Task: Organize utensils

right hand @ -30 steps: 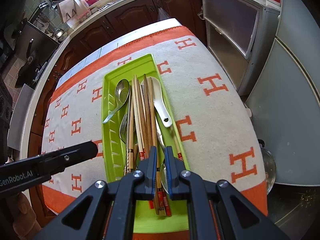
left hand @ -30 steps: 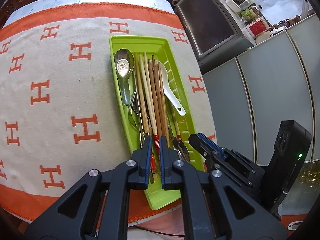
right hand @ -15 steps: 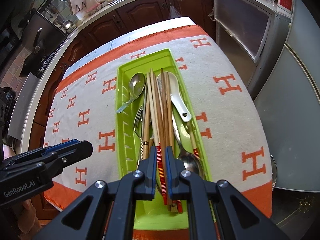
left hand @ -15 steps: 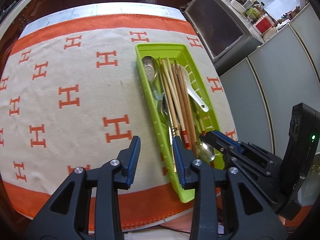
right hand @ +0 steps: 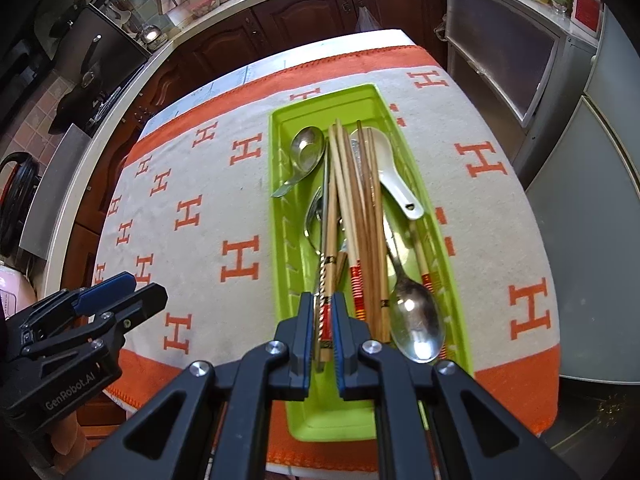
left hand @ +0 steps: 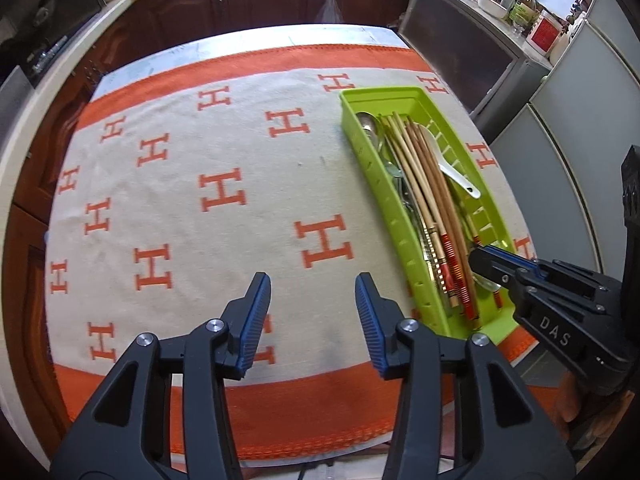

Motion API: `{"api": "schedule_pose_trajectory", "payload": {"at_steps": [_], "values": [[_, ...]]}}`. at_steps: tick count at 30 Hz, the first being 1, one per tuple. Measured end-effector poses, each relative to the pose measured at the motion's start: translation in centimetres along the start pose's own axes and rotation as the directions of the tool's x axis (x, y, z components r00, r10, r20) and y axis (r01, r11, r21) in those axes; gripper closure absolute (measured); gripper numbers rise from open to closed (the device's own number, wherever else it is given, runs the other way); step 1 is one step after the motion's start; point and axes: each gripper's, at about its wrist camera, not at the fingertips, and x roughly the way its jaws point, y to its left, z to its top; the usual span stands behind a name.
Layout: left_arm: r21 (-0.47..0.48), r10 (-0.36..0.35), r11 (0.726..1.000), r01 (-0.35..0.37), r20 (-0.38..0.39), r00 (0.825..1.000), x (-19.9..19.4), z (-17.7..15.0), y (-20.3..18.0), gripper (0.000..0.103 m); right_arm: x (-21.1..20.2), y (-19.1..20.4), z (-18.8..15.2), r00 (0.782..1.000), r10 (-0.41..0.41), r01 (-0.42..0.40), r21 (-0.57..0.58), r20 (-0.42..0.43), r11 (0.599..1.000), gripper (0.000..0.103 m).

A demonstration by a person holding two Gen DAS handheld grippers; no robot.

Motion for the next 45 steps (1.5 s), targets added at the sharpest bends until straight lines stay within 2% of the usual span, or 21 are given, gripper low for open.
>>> {"api": "schedule_pose_trajectory", "payload": {"at_steps": [3,12,16,20,25,31,45], "values": [[-0.002,0.036,0.999,-0.036,0.03,0.999,-1.0,-0.8,0.7,0.054,-0.4,1.0,-0.5,1.0,0.011,-0.011,-0.003,0.017,1.0,0.081],[-0.033,0.118,0.993,-0.115,0.115,0.986,-4.0,-2.2,3.3,0.042,-2.7,5.1,-1.2,0.995,-0.03,0.038,-0.08,0.094,0.996,0.081],[-0.048,0.156,0.988,-0.149,0.169,0.973,-6.0,-2.4,4.0,0.039,-4.3,6.9,-0.9,0.989,-0.015,0.031,-0.11,0.144,0.994,0.08],[-0.085,0.192,0.981,-0.177,0.225,0.955,-8.0,-2.5,4.8,0.031,-6.0,8.6,-0.6,0.982,0.035,-0.013,-0.123,0.186,0.992,0.071],[-0.141,0.214,0.973,-0.182,0.258,0.942,-9.9,-2.6,5.9,0.024,-6.9,10.9,-1.0,0.972,0.044,-0.006,-0.16,0.233,0.987,0.066],[-0.159,0.232,0.968,-0.194,0.272,0.934,-10.7,-3.4,6.7,0.024,-6.6,12.1,-1.5,0.971,0.039,0.001,-0.165,0.236,0.986,0.064],[-0.207,0.227,0.962,-0.177,0.254,0.94,-10.1,-3.8,8.6,0.024,-5.4,13.3,-1.8,0.979,0.033,0.002,-0.173,0.203,0.985,0.064]]}}
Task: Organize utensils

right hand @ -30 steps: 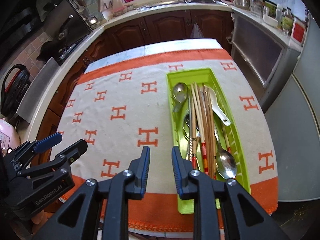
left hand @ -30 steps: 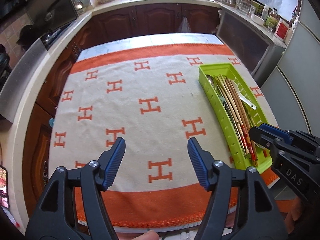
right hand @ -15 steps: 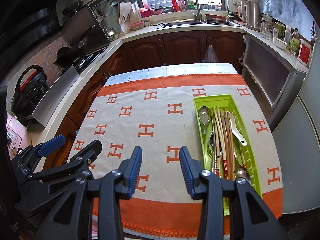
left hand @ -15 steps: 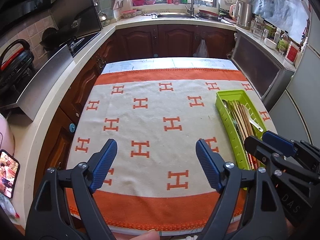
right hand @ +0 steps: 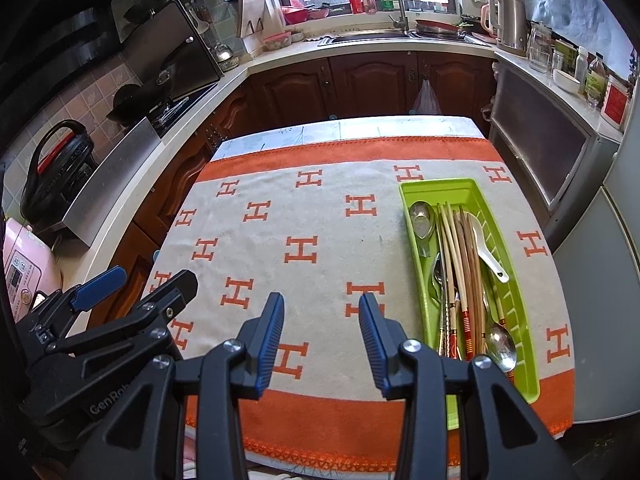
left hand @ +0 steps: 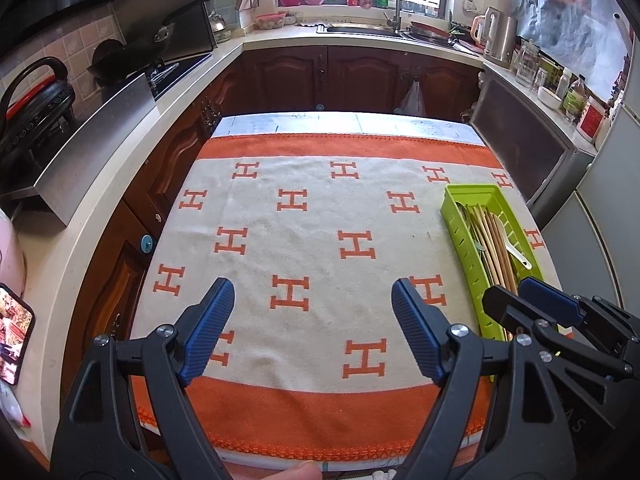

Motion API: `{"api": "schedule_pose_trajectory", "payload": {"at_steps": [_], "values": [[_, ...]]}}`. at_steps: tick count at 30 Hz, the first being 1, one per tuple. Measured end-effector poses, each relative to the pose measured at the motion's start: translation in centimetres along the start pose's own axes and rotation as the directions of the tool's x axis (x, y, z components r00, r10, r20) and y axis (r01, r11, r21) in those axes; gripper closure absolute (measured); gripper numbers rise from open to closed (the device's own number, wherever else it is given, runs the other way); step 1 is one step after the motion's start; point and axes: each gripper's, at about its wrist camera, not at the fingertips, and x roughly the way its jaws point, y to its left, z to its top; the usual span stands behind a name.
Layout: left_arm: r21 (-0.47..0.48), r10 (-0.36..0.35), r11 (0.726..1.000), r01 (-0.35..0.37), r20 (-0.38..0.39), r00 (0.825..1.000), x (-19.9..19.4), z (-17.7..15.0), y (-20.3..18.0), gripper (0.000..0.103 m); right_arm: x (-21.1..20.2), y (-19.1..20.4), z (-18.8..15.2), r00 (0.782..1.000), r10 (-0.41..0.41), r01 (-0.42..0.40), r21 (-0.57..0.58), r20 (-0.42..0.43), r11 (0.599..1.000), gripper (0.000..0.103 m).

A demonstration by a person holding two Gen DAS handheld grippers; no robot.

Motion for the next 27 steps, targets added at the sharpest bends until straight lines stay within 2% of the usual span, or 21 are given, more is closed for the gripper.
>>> {"api": "schedule_pose_trajectory", "payload": {"at_steps": [27], "values": [[-0.022,0.013,1.0,-0.014,-0.032,0.999,1.1,-0.4,0.7,0.024,1.1,0.8,-0.1,1.0,0.003,-0.003,-0.008,-0.024,1.0,0.064]]}}
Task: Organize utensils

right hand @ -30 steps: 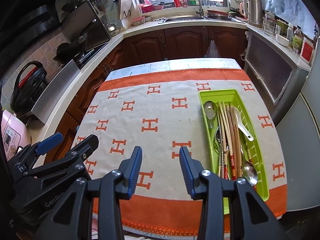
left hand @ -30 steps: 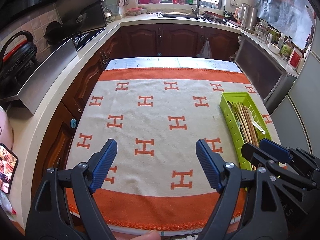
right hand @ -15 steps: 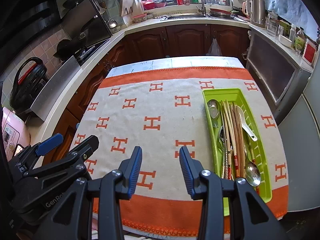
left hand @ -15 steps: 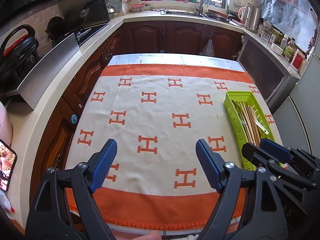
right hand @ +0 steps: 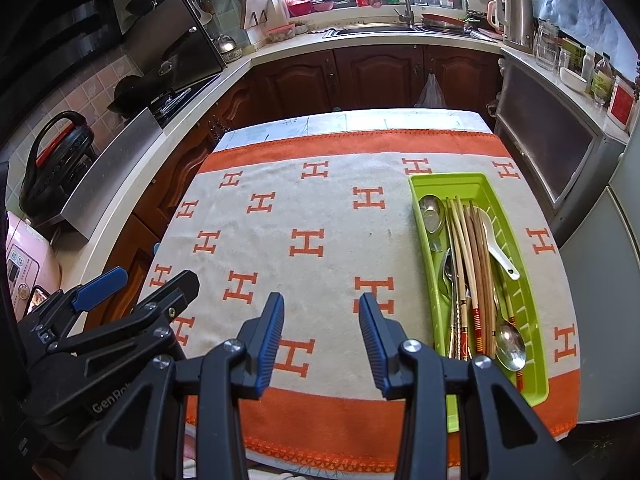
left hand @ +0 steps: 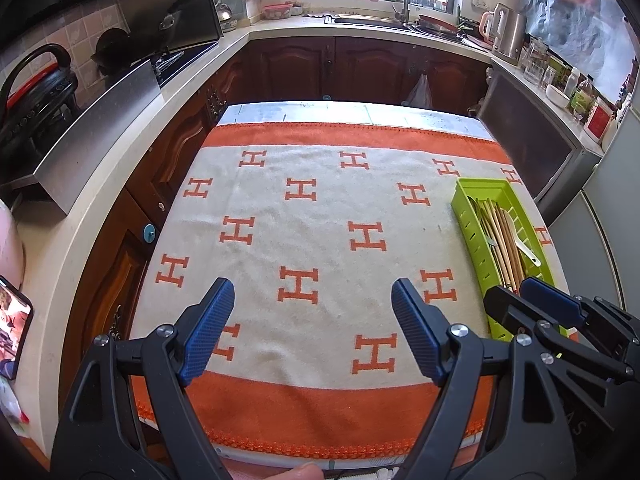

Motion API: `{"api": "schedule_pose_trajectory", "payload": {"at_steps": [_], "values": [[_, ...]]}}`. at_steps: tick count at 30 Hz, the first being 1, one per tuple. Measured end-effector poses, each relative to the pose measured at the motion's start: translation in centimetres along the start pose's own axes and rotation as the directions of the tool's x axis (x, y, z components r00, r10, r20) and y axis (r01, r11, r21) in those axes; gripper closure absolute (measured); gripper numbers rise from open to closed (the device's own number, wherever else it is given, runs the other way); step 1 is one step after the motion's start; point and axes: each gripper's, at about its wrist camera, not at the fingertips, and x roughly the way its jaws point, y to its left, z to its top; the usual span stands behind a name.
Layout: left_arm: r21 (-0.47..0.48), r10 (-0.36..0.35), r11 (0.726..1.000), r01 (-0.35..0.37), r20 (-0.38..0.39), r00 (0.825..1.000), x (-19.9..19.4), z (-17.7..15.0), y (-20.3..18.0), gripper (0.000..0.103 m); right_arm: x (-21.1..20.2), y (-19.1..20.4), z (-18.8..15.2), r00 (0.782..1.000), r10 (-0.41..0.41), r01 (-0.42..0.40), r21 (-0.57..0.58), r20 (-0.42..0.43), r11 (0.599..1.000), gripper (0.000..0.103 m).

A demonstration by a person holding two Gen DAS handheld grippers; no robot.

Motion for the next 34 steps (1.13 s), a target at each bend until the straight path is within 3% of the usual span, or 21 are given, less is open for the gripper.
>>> {"api": "schedule_pose_trajectory", "payload": {"at_steps": [34], "values": [[-0.011,-0.001,1.0,0.001,-0.017,1.0,0.3,-1.3,1.2,0.024,0.5,0.7,-1.0,1.0,0.002,-0.002,-0.002,-0.015,1.0,0.064]]}}
